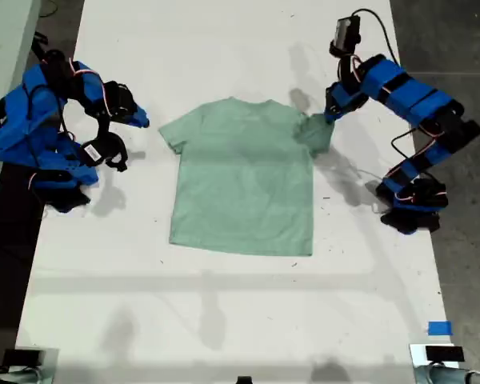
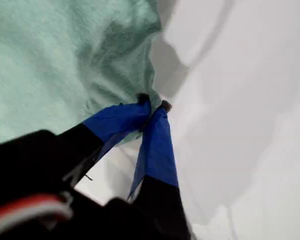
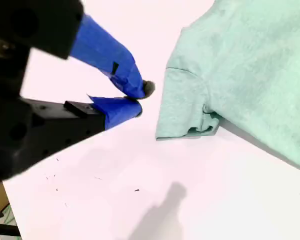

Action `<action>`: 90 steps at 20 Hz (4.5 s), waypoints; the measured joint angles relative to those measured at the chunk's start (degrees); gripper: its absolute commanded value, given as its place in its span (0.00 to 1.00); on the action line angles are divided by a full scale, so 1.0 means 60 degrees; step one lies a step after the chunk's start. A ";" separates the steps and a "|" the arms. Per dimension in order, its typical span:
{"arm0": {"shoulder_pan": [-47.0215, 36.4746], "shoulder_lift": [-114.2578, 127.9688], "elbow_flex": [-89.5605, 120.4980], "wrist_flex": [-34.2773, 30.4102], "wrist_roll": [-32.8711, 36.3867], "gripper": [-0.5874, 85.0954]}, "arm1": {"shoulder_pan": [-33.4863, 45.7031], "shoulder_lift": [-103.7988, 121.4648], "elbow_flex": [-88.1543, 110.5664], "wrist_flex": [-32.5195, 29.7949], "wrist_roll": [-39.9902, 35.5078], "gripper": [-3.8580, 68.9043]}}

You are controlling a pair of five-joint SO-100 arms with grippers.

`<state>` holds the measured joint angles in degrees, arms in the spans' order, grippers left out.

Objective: Fold t-shirt

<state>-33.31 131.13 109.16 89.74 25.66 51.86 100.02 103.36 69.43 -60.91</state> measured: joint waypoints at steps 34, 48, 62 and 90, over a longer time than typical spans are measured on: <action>0.0000 0.0454 0.0923 -0.0015 0.0000 0.19 | -0.5332 -0.5991 -0.9668 0.1113 0.3911 0.30; -0.1436 -0.1304 -0.0498 -0.0234 0.1172 0.26 | -0.5010 0.1187 -0.0776 0.1260 0.4263 0.14; -0.2563 -0.5903 -0.0117 -0.3193 0.2300 0.29 | -0.5215 0.5684 0.3105 0.0718 0.5010 0.08; -0.3882 -0.6387 -0.2227 -0.2505 0.2739 0.01 | -0.5508 0.7119 0.4160 0.0718 0.5566 0.07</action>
<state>-56.60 92.81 95.80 74.71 42.10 18.81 142.73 128.32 73.74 -27.51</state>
